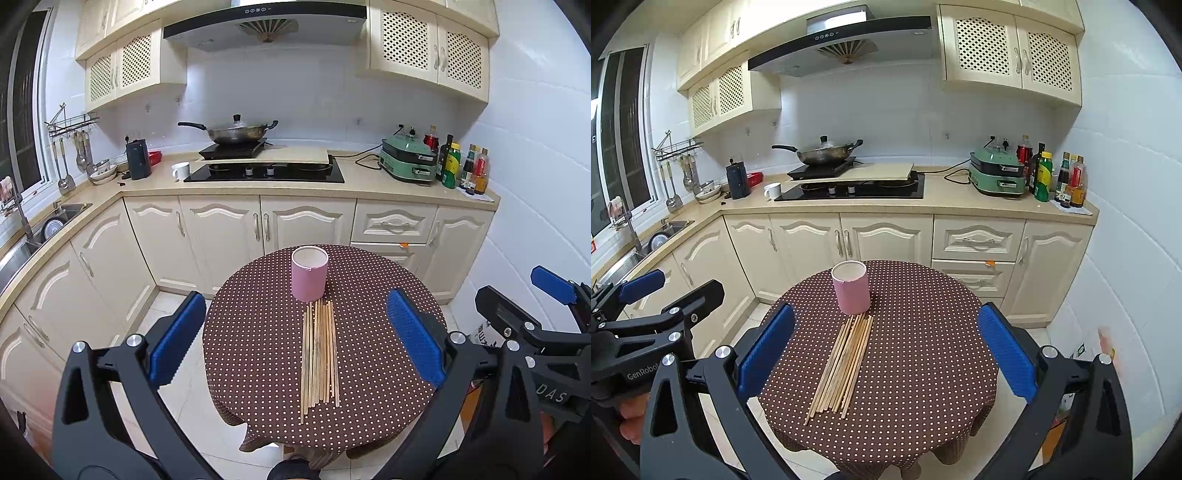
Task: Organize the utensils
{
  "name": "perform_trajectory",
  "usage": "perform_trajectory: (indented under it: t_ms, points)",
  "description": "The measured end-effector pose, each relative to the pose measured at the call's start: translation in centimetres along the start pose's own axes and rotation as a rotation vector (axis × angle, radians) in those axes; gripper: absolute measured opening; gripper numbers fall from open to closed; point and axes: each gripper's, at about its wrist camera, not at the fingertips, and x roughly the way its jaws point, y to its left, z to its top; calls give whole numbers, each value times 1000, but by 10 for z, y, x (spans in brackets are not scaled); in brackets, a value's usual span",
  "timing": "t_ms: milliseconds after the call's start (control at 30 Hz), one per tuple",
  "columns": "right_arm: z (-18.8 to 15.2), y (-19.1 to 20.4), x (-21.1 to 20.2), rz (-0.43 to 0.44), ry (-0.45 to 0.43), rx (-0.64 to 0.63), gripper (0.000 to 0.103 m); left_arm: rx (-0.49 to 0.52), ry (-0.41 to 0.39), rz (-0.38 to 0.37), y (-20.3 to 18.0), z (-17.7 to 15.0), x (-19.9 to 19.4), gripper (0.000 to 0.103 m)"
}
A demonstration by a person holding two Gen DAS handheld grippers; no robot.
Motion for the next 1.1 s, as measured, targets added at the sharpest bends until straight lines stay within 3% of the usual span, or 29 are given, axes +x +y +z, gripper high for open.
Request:
perform_trajectory:
  t_ms: [1100]
  points:
    - [-1, -2, -4, 9, 1, 2, 96, 8, -12, 9, -4, -4, -5, 96]
